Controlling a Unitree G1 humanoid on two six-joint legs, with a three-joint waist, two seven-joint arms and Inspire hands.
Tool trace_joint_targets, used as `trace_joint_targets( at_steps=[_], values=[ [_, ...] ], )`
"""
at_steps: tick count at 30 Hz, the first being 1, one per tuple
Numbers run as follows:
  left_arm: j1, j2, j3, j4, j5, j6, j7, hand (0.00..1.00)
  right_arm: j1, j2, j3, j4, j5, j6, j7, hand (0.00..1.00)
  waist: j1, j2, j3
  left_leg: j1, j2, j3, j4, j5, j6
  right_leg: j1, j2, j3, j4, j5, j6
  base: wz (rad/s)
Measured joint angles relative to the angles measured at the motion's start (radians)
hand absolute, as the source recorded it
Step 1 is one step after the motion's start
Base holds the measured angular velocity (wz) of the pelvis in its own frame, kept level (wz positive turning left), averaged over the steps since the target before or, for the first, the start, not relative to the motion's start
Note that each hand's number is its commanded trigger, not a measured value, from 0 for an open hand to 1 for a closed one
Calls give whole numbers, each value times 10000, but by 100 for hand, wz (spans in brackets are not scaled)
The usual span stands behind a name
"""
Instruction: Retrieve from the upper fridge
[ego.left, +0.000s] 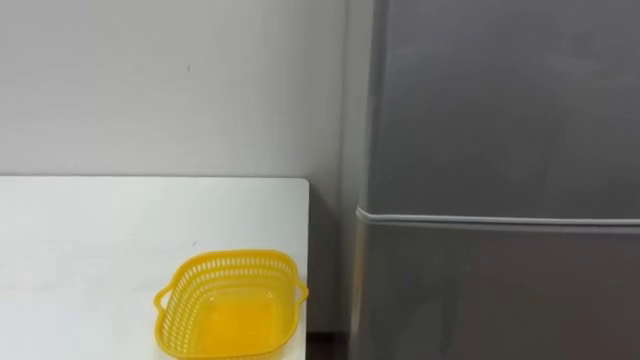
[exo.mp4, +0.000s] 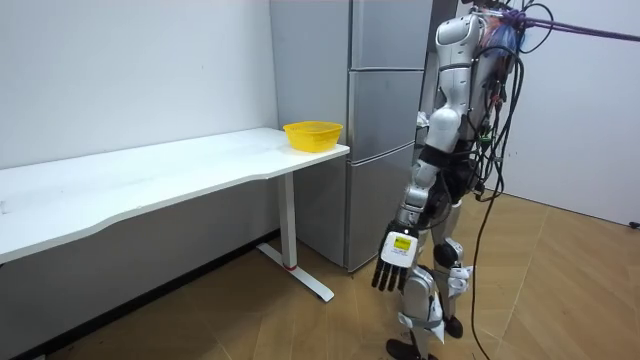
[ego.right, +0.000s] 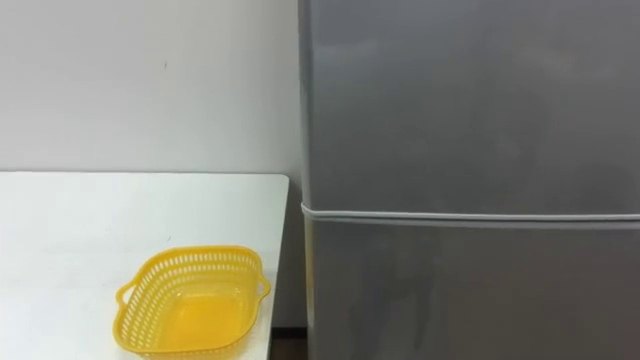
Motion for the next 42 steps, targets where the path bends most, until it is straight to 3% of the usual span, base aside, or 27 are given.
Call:
trace_joint_targets(
  at_steps=[6, 10, 17, 19, 26, 29, 32, 34, 37, 42],
  values=[
    [-286, -15, 923, -706, -4136, -275, 1030, 0, -2, -9, -26, -87, -14, 91, -75, 0, 87, 27, -4, 33, -6, -48, 8, 1, 1, -38, -18, -94, 37, -2, 0, 1],
    [-567, 16, 1422, -1612, -6711, -958, 1651, 0, -27, -29, -101, -90, -269, 96, -94, 0, 297, 29, -4, 36, -9, -47, -3, 1, 1, -64, -25, -111, 57, -1, -1, -2],
    [-660, 96, 1425, -3191, -9697, -1937, 2758, 0, -53, -98, -120, -161, -801, 79, -81, 0, 467, 54, -17, -18, -8, -99, -7, 0, 1, -108, -25, -146, 58, -1, -2, 1],
    [-690, 125, 1381, -3735, -10223, -2397, 3049, 0, -46, -106, -115, -320, -1124, 63, -86, 0, 473, 64, -20, -34, -33, -193, -9, 1, 2, -105, -36, -166, 58, -1, -1, 6],
    [-604, 166, 1851, -6087, -10373, -3151, 4148, 0, 109, -121, -346, -604, -2357, -253, -202, 0, 541, 16, -60, -32, -63, -209, -69, 4, 7, -167, -50, -124, 63, -5, 5, 0],
    [-589, 196, 2035, -7807, -9111, -3319, 4975, 0, 202, -130, -681, -596, -2618, -348, -238, 0, 652, 41, -75, -6, -69, -219, -63, 6, 11, -172, -56, -98, 88, -4, 6, -4],
    [-749, 419, 2118, -9383, -7851, -3662, 5622, 0, 337, -164, -844, -599, -2606, -365, -326, 0, 734, 120, -71, 77, -79, -224, -88, 6, 11, -160, -59, -23, 127, -5, 6, -8],
    [-749, 498, 2227, -10712, -6350, -3664, 6139, 0, 312, -163, -1087, -573, -2657, -337, -392, 0, 709, 212, -82, 73, -108, -273, -114, 6, 12, -229, -73, 57, 200, -8, 11, -11],
    [-747, 540, 2271, -12355, -4285, -3639, 6188, 0, 382, -163, -1214, -564, -2652, -314, -382, 0, 666, 207, -83, 94, -143, -332, -164, 28, 47, -227, -85, 106, 200, -14, 23, 0],
    [-749, 778, 2225, -13872, -3673, -3337, 5497, 0, 392, -163, -1324, -527, -2502, -223, -262, 0, 395, 248, -75, 44, -168, -518, -142, 32, 54, -73, -84, -60, 172, -19, 35, 10]
  ],
)
